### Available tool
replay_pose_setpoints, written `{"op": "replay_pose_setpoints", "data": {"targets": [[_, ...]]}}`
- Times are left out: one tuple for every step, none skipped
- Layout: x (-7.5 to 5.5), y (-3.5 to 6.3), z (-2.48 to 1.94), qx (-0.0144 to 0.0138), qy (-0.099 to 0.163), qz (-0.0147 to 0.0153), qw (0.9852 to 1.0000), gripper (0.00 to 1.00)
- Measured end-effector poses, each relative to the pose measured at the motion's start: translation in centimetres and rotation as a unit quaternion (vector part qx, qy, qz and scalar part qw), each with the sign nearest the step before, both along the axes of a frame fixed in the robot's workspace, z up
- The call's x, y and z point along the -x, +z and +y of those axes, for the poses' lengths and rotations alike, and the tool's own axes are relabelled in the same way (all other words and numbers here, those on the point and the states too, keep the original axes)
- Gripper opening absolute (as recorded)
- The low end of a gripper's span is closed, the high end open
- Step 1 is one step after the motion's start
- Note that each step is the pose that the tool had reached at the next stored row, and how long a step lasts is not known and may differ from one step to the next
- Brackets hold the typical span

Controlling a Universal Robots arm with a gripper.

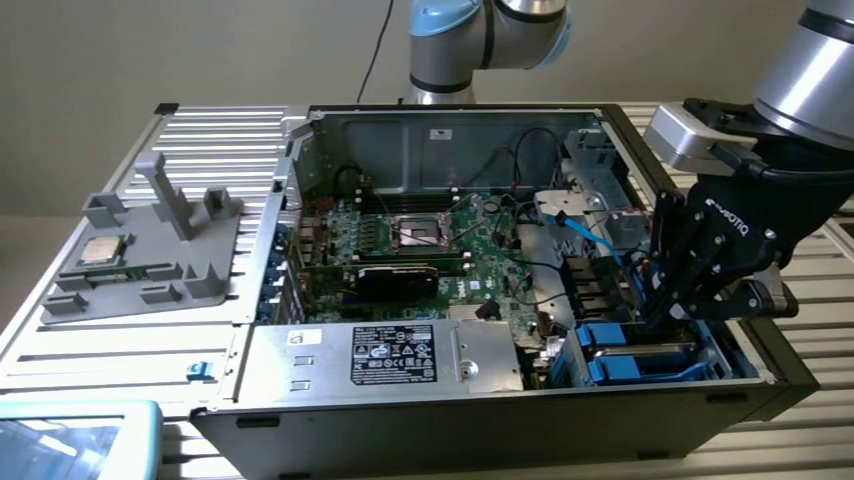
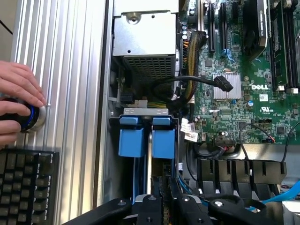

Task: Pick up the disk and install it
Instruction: 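Insert the first disk wire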

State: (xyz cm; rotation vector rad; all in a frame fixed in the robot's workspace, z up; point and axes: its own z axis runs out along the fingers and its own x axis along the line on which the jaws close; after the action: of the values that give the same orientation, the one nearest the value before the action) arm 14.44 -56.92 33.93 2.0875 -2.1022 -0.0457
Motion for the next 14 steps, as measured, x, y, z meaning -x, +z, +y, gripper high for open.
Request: {"op": "replay_pose_setpoints", "data": {"targets": [[0.00, -0.03, 0.07, 0.0000, -0.001, 0.0001, 1.0000, 0.17], [0.00, -0.06, 0.13, 0.0000, -0.002, 0.0001, 1.0000, 0.17], [0.00, -0.09, 0.14, -0.0001, -0.003, 0.0001, 1.0000, 0.17], [0.00, -0.10, 0.15, 0.0001, -0.003, 0.0002, 1.0000, 0.17], [0.00, -0.12, 0.16, 0.0001, -0.004, 0.0002, 1.0000, 0.17], [0.00, -0.15, 0.17, 0.0000, -0.005, 0.0002, 1.0000, 0.17], [0.00, -0.16, 0.21, 0.0001, -0.005, 0.0002, 1.0000, 0.17], [0.00, -0.17, 0.29, 0.0005, -0.006, 0.0002, 1.0000, 0.17], [0.00, -0.19, 0.39, 0.0008, -0.006, 0.0002, 1.0000, 0.17], [0.00, -0.21, 0.44, 0.0010, -0.006, 0.0002, 1.0000, 0.17], [0.00, -0.22, 0.44, 0.0014, -0.006, 0.0002, 1.0000, 0.17], [0.00, -0.23, 0.44, 0.0021, -0.006, 0.0002, 1.0000, 0.17], [0.00, -0.23, 0.44, 0.0025, -0.006, 0.0001, 1.0000, 0.17], [0.00, -0.23, 0.44, 0.0030, -0.006, 0.0002, 1.0000, 0.17]]}}
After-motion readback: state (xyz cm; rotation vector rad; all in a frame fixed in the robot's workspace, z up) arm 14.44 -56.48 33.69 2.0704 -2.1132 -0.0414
